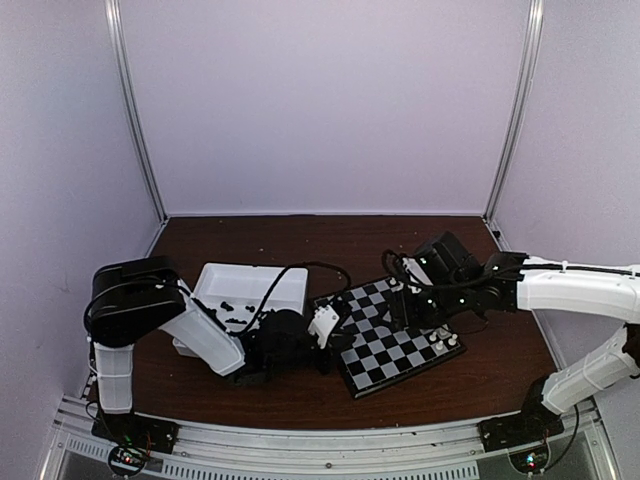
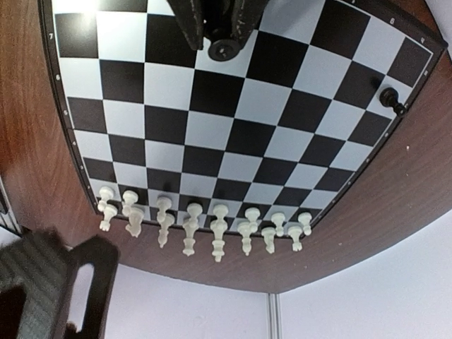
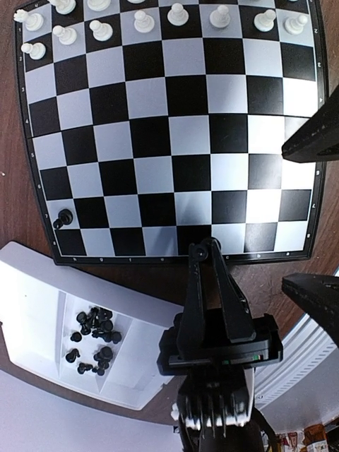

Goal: Set up the chess pieces on the board
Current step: Place the chess piece on the chessboard, then adjust the chess piece on the chessboard.

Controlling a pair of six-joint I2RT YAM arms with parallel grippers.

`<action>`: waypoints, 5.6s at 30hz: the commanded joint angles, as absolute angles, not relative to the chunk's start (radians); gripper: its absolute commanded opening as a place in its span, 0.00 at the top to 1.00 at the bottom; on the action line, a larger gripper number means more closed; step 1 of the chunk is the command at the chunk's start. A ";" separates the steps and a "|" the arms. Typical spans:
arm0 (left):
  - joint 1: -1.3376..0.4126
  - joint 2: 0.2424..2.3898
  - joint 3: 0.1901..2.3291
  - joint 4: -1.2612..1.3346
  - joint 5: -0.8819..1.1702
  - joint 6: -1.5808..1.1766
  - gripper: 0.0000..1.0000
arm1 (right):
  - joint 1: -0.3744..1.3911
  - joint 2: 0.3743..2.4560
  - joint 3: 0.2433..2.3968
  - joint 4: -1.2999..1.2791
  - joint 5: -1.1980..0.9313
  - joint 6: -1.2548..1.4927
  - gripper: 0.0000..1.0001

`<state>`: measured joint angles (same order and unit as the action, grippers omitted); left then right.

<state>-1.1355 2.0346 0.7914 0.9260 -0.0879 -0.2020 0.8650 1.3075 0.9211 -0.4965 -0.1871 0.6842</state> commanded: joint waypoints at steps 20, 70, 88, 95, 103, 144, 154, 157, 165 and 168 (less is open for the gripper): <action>-1.183 2.026 0.842 0.835 -0.107 -0.078 0.85 | 0.859 1.397 0.922 -0.463 -0.213 0.668 0.42; -1.010 1.317 0.770 -0.252 -0.456 -0.495 0.49 | 1.010 1.632 1.220 -0.649 -0.079 0.533 0.41; -0.974 1.253 0.723 -0.328 -0.509 -0.540 0.49 | 1.043 1.799 1.316 -0.704 -0.043 0.517 0.47; -0.973 1.258 0.719 -0.324 -0.510 -0.546 0.49 | 1.043 1.823 1.318 -0.700 -0.043 0.514 0.60; -0.974 1.263 0.720 -0.325 -0.514 -0.543 0.49 | 1.043 1.836 1.321 -0.695 -0.051 0.509 0.70; -0.973 1.246 0.719 -0.337 -0.534 -0.531 0.50 | 1.043 1.912 1.439 -0.738 -0.005 0.451 0.89; -0.966 1.247 0.725 -0.336 -0.529 -0.525 0.50 | 1.043 1.930 1.452 -0.740 0.023 0.439 0.85; -0.964 1.247 0.726 -0.338 -0.528 -0.524 0.50 | 1.043 1.928 1.450 -0.736 0.019 0.438 0.79; -0.965 1.250 0.729 -0.338 -0.522 -0.525 0.50 | 1.043 1.909 1.443 -0.732 0.027 0.439 0.66; -0.965 1.251 0.730 -0.339 -0.520 -0.525 0.50 | 1.043 1.889 1.430 -0.714 0.034 0.442 0.58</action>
<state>-0.9722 1.2663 0.7269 -0.3431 -0.5171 -0.5316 1.0367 1.9141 1.4227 -0.7315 0.0013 0.4400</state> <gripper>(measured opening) 0.499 0.384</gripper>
